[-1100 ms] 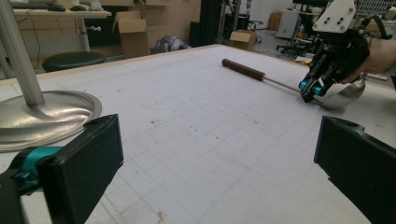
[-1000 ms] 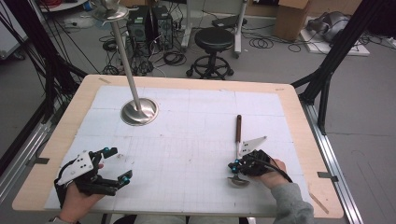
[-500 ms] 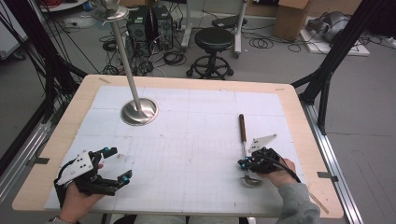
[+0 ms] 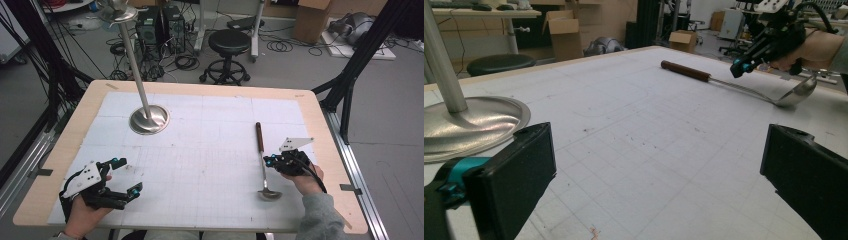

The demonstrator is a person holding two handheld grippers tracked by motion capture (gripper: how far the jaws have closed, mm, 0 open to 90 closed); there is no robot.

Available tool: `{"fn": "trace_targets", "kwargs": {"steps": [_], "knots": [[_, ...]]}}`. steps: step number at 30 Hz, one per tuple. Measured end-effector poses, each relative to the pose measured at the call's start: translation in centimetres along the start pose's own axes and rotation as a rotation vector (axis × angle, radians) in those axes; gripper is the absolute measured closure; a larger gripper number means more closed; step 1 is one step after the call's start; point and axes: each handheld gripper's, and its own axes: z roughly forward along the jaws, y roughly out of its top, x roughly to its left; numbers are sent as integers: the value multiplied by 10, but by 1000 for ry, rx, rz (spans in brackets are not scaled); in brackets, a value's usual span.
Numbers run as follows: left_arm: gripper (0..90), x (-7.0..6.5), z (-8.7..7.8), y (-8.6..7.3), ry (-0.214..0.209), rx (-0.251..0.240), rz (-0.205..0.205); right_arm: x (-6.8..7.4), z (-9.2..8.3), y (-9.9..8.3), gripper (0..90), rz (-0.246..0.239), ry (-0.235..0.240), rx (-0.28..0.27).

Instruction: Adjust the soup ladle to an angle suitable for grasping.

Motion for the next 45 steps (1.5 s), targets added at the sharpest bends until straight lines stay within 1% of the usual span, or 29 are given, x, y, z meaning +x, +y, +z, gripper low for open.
{"fn": "trace_targets", "kwargs": {"steps": [1, 2, 5, 7, 10, 12, 13, 14, 15, 19, 22, 28, 29, 30, 33, 34, 38, 45], "knots": [[18, 0, 0, 0, 0, 0, 1, -3, 1, -1, 898, 11, -22, 0], [18, 0, 0, 0, 1, 1, 1, -7, 3, -2, 898, 25, -28, 1], [18, 0, -1, -1, 5, -1, -6, -12, 8, -5, 898, 45, -48, 12], [18, 0, -2, -1, 6, 2, -4, -15, 10, -6, 898, 60, -49, 22], [18, 0, -4, -1, 10, 3, -2, -19, 13, -6, 898, 79, -53, 14], [18, 0, -5, -1, 16, 1, -3, -21, 15, -7, 898, 85, -51, 9], [18, 0, -5, -1, 17, 2, -4, -21, 17, -7, 898, 88, -51, 16], [18, 0, -6, -2, 19, 4, -6, -22, 19, -7, 898, 87, -42, 24], [18, 0, -6, -2, 21, 1, -6, -21, 21, -7, 898, 78, -42, 26], [18, -1, -7, -2, 24, 5, -6, -20, 23, -5, 898, 69, -31, 23], [18, -1, -7, -3, 26, 6, -5, -20, 25, -5, 898, 72, -16, 17], [18, -1, -5, -3, 25, 6, -10, -19, 26, -3, 899, 68, -13, 20], [18, -1, -4, -3, 24, 7, -8, -20, 27, -3, 899, 61, -9, 18], [18, -1, -4, -3, 25, 10, -9, -19, 27, -3, 899, 65, 1, 20], [18, -1, -4, -3, 22, 10, -7, -16, 29, -1, 899, 48, 21, 22], [18, -1, -4, -3, 22, 8, -7, -14, 30, 0, 899, 44, 35, 27], [18, -1, -5, -3, 25, 8, -9, -11, 32, 5, 899, 23, 48, 44], [18, -1, -5, -3, 28, 9, -11, 2, 44, 19, 899, -44, 91, 69]]}}
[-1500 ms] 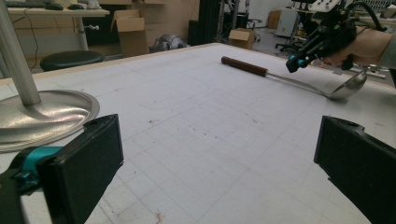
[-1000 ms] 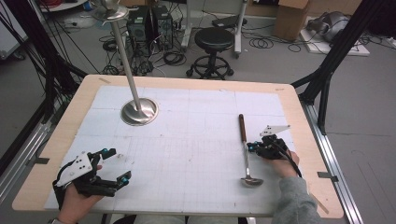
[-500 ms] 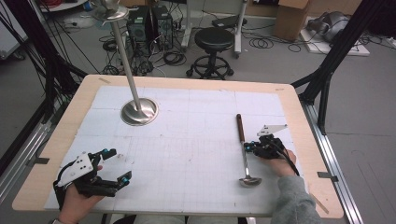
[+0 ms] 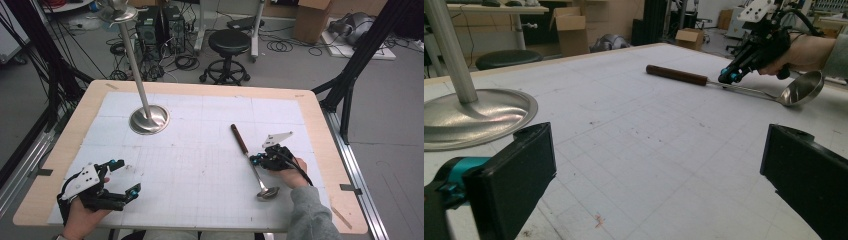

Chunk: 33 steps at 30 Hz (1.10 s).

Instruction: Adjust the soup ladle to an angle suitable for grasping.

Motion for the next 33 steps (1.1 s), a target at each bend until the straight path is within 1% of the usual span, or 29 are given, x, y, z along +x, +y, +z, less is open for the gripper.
{"fn": "trace_targets", "kwargs": {"steps": [1, 3, 4, 5, 8, 11, 12, 15, 20, 23, 32, 33], "knots": [[18, 0, 0, 0, 3, 1, -1, 2, 2, 2, 899, -9, 8, 8], [18, 0, -1, 0, 3, 0, 0, 6, 4, 7, 899, -38, 2, 23], [18, 0, -1, 0, 3, 1, -1, 7, 5, 8, 899, -45, 13, 23], [18, 0, -1, 0, 3, 0, -1, 8, 6, 9, 899, -47, 24, 21], [18, 0, -2, -1, 3, 2, -1, 11, 9, 13, 899, -72, 31, 31], [18, 0, -2, -1, 5, 4, -1, 14, 12, 17, 899, -87, 52, 39], [18, 0, -2, -1, 5, 4, -2, 15, 12, 18, 899, -83, 54, 42], [18, 0, -2, -1, 5, 5, -2, 19, 16, 22, 899, -103, 73, 48], [18, -1, -3, -1, 8, 1, -1, 24, 20, 27, 899, -128, 88, 65], [18, 0, -3, -1, 9, 2, 0, 27, 21, 30, 899, -150, 90, 74], [18, 0, -3, -1, 9, 4, 1, 34, 27, 37, 899, -204, 116, 82], [18, 0, -3, -1, 9, 3, 1, 35, 28, 38, 899, -217, 116, 83]]}}
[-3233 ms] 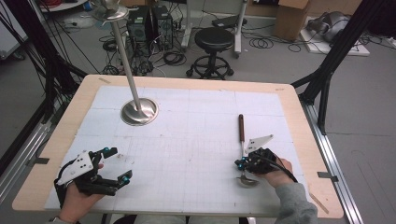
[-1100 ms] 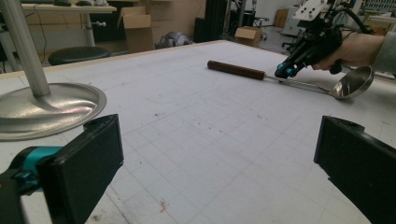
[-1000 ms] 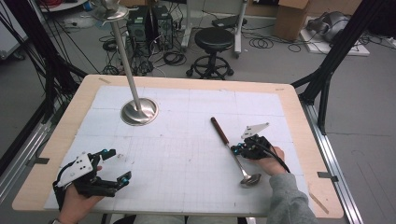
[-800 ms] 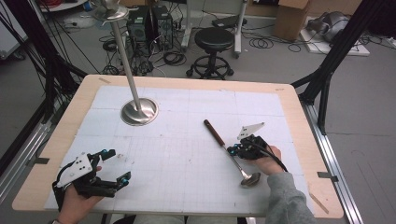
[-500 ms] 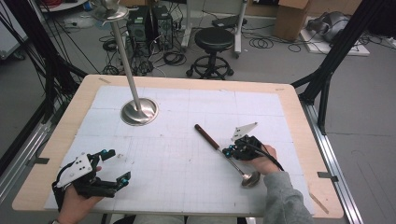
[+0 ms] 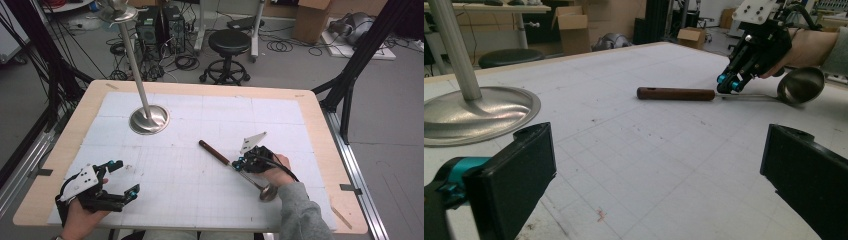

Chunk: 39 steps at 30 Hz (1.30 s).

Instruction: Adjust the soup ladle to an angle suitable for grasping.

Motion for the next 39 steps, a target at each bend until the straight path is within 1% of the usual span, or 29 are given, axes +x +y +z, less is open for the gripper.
{"fn": "trace_targets", "kwargs": {"steps": [1, 7, 12, 16, 21, 23, 25, 28, 29, 33, 35, 38, 39], "knots": [[18, 0, 0, 0, 0, 0, 0, 1, 0, 1, 899, 4, 6, 4], [18, 0, 0, 0, -1, 0, 0, 5, 4, 7, 899, -42, 31, 11], [18, 0, -1, 0, 0, -2, -1, 11, 7, 12, 899, -68, 55, 27], [18, 0, -1, 0, 0, -1, 1, 15, 8, 18, 899, -108, 54, 51], [18, 0, -1, 0, -1, -1, 3, 20, 11, 23, 899, -137, 61, 65], [18, 0, -1, 0, 0, -3, -2, 21, 12, 24, 899, -137, 64, 72], [18, 0, -1, 0, 1, -3, 1, 22, 12, 25, 899, -148, 64, 77], [18, 0, -1, 0, -2, -2, 2, 22, 12, 25, 899, -138, 63, 78], [18, 0, -1, 0, 0, -2, 2, 22, 13, 26, 899, -147, 66, 80], [18, 0, 0, 1, 1, -3, 1, 25, 13, 28, 899, -155, 51, 86], [18, -1, 0, 1, 0, -2, 1, 26, 14, 28, 899, -165, 62, 81], [18, 0, -1, 1, -1, -1, 3, 28, 15, 28, 899, -179, 91, 78], [18, 0, -1, 1, -2, -2, 3, 28, 14, 29, 899, -183, 91, 82]]}}
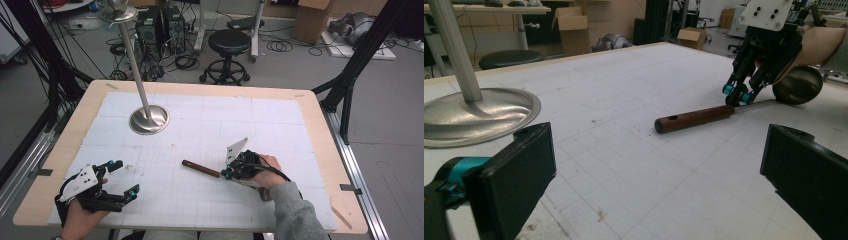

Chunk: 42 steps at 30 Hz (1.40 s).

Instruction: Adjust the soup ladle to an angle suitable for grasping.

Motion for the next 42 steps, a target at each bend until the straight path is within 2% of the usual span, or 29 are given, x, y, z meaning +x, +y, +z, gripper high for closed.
{"fn": "trace_targets", "kwargs": {"steps": [8, 9, 15, 18, 20, 22, 24, 26, 27, 29, 31, 32, 33, 36, 39, 42], "knots": [[18, 0, 0, 0, 0, -2, 0, 1, 0, 0, 899, -8, 8, -1], [18, 0, 0, 0, 0, -4, -2, 1, -1, 0, 899, -8, 5, -14], [18, 1, -2, 0, 2, -3, 1, 3, -13, 0, 897, 16, -48, -54], [18, 1, -2, 1, 2, -8, -2, 7, -19, 2, 891, 5, -81, -58], [18, 1, -2, 1, 1, -8, 0, 11, -23, 3, 838, 5, -100, -66], [18, 0, -1, 1, 0, -7, 0, 15, -26, 4, 736, 4, -93, -65], [18, 0, -1, 2, -3, -6, 4, 18, -29, 3, 646, 2, -110, -62], [18, 1, 1, 2, -6, -10, -2, 20, -33, 2, 558, 24, -120, -59], [18, 1, 2, 2, -6, -9, -4, 22, -35, 1, 487, 44, -130, -62], [18, 2, 5, 2, -9, -6, -4, 23, -40, -1, 403, 88, -133, -56], [18, 2, 8, 1, -15, 1, -2, 23, -44, -4, 343, 130, -115, -50], [18, 1, 8, 1, -19, 6, 1, 23, -45, -5, 320, 148, -90, -52], [18, 1, 8, 2, -20, 3, 1, 24, -48, -6, 296, 145, -77, -64], [18, 1, 7, 3, -16, -5, 2, 26, -52, -8, 143, 163, -63, -78], [18, 1, 6, 2, -18, -4, -1, 29, -54, -7, 18, 192, -97, -71], [18, 1, 5, 2, -19, -4, 1, 28, -51, -7, 5, 211, -134, -14]]}}
